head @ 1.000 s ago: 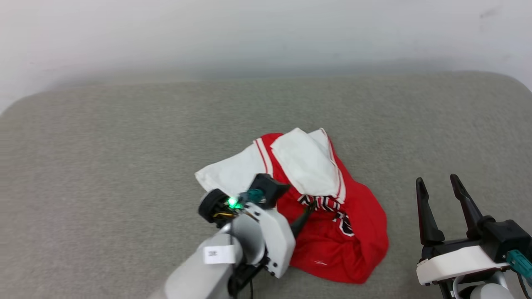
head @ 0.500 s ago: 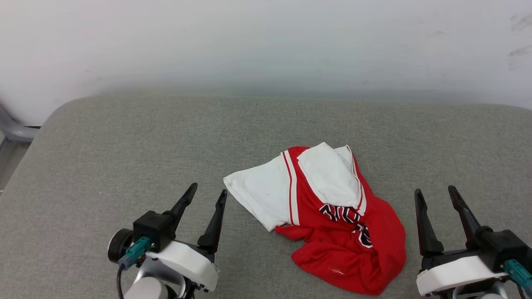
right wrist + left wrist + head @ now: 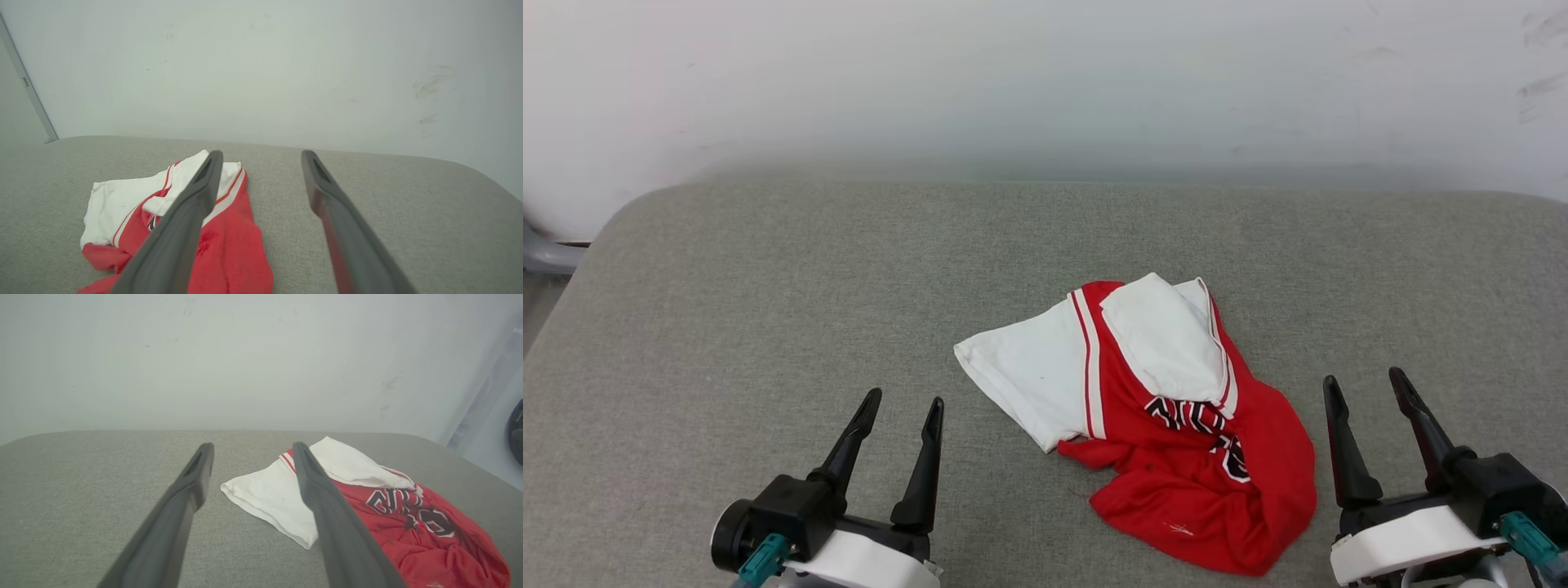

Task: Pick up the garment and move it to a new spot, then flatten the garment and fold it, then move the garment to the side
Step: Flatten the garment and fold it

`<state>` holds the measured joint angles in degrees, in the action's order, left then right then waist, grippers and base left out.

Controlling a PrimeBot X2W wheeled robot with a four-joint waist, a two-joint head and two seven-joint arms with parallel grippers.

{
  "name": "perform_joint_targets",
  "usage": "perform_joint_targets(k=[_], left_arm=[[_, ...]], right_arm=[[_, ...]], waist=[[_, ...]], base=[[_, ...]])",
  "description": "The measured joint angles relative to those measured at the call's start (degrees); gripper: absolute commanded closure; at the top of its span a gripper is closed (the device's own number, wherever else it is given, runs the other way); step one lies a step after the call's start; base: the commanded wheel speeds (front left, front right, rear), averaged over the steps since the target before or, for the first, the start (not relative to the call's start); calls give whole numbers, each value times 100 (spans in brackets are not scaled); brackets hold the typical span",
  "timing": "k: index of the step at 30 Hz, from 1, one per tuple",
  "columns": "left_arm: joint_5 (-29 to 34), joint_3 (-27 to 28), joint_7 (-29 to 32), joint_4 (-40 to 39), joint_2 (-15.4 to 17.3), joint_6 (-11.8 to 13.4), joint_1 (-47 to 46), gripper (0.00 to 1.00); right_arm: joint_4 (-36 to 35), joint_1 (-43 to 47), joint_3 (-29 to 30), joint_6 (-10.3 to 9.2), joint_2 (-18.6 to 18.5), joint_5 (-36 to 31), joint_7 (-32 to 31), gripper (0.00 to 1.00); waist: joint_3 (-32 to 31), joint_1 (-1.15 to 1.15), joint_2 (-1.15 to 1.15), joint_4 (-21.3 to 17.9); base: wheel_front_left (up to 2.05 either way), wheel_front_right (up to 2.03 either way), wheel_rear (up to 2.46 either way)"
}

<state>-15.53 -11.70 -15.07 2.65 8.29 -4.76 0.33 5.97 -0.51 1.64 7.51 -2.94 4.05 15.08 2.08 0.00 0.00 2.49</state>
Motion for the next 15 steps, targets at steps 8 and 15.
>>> perform_joint_targets(k=[8, 15], left_arm=[[285, 256, 0, 58, -253, -218, 64, 0], [433, 328, 0, -101, -343, -258, 7, 0]], right_arm=[[14, -3, -21, 0, 0, 31, 0, 0], [166, -105, -145, 0, -2, -120, -2, 0]], waist=[[22, 0, 0, -18], [86, 0, 0, 44]], base=[[0, 0, 0], [0, 0, 0]])
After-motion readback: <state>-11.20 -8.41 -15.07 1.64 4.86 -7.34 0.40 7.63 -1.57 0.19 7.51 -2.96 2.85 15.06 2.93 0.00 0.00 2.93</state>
